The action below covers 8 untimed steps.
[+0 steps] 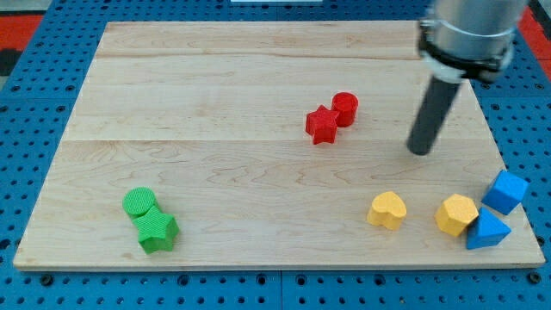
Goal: Push the blue cube down and a bit left
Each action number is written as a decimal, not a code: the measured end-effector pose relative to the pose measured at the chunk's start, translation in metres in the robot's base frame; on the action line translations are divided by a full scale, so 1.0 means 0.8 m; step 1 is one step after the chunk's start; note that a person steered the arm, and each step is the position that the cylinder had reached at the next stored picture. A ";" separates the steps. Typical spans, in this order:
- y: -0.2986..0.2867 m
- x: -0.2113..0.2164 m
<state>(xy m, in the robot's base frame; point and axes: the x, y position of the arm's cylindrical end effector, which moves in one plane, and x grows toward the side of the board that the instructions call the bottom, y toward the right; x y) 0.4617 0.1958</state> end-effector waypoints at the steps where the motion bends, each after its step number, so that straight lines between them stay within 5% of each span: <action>1: 0.038 0.001; 5: 0.094 0.058; 8: 0.133 0.046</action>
<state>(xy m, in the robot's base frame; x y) 0.4984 0.3020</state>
